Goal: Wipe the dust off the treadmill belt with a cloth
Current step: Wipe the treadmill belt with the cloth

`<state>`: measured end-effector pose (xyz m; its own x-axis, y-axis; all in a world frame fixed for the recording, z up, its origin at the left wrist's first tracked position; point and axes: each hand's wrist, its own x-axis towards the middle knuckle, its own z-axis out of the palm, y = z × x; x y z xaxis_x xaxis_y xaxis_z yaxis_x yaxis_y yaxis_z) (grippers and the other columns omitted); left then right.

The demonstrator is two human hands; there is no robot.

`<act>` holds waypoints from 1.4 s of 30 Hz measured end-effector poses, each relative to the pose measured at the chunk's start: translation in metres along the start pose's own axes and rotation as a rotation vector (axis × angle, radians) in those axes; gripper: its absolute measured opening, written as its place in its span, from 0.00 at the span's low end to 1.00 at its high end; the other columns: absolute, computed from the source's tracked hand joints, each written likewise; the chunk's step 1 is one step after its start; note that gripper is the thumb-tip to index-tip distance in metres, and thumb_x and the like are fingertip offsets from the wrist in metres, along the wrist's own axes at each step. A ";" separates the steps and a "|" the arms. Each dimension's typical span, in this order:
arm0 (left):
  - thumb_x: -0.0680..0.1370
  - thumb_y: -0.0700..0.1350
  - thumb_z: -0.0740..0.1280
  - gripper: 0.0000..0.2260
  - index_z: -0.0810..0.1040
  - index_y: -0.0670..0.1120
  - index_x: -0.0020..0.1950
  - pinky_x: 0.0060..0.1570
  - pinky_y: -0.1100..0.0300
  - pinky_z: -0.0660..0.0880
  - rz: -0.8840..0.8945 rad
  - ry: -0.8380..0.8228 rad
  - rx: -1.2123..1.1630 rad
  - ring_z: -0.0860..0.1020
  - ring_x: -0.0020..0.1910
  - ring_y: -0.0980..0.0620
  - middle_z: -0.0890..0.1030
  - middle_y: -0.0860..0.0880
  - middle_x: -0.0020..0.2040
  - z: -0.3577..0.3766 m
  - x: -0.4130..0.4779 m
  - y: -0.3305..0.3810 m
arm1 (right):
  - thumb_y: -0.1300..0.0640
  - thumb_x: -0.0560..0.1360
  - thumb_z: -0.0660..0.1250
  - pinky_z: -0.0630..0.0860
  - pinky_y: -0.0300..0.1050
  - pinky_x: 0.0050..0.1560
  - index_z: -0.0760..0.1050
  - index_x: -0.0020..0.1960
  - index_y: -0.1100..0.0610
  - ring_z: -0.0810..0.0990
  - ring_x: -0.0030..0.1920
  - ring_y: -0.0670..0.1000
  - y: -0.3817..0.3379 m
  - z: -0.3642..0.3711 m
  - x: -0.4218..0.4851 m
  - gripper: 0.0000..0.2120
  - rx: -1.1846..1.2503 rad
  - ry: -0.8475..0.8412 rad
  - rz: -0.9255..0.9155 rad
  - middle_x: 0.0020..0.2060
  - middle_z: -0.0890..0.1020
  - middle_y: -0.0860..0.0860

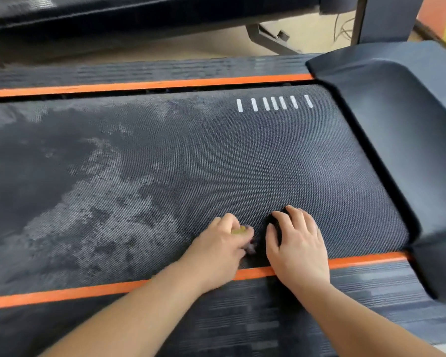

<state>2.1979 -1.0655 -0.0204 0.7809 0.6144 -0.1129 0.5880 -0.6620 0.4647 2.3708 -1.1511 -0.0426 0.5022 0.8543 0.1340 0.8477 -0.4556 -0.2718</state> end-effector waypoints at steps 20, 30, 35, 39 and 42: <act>0.79 0.47 0.67 0.10 0.76 0.55 0.60 0.46 0.49 0.77 -0.123 0.153 0.103 0.71 0.50 0.50 0.70 0.54 0.51 -0.030 -0.053 -0.076 | 0.45 0.78 0.61 0.70 0.59 0.72 0.80 0.63 0.53 0.72 0.69 0.59 -0.004 -0.003 0.000 0.20 0.002 0.016 0.000 0.66 0.78 0.53; 0.79 0.48 0.65 0.04 0.79 0.51 0.47 0.45 0.49 0.75 -0.331 0.323 -0.124 0.75 0.44 0.46 0.73 0.50 0.44 0.021 -0.028 0.025 | 0.48 0.78 0.67 0.69 0.59 0.72 0.80 0.63 0.53 0.71 0.70 0.60 -0.002 0.001 0.001 0.16 -0.015 -0.014 0.005 0.67 0.77 0.54; 0.77 0.55 0.55 0.14 0.77 0.51 0.48 0.44 0.48 0.76 -0.139 0.256 0.017 0.72 0.46 0.46 0.69 0.50 0.46 -0.008 -0.029 -0.036 | 0.46 0.78 0.61 0.70 0.59 0.72 0.81 0.63 0.53 0.72 0.69 0.61 -0.002 -0.003 0.000 0.19 0.021 0.012 0.002 0.66 0.78 0.54; 0.76 0.44 0.66 0.04 0.80 0.49 0.43 0.41 0.49 0.75 -0.544 0.457 0.075 0.76 0.43 0.39 0.71 0.47 0.43 -0.033 -0.045 -0.092 | 0.45 0.78 0.62 0.70 0.60 0.71 0.81 0.62 0.54 0.72 0.69 0.61 -0.002 -0.002 0.001 0.19 -0.001 0.000 -0.004 0.66 0.78 0.54; 0.75 0.42 0.68 0.04 0.78 0.47 0.40 0.40 0.49 0.73 -0.584 0.455 0.128 0.75 0.40 0.41 0.73 0.46 0.42 -0.013 -0.036 -0.035 | 0.46 0.78 0.63 0.68 0.60 0.72 0.81 0.62 0.53 0.72 0.70 0.60 -0.002 -0.002 0.001 0.18 -0.004 0.001 -0.004 0.66 0.78 0.54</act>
<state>2.1467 -1.0593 -0.0213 0.1868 0.9793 0.0773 0.9215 -0.2020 0.3318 2.3699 -1.1501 -0.0406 0.4989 0.8560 0.1358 0.8503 -0.4531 -0.2679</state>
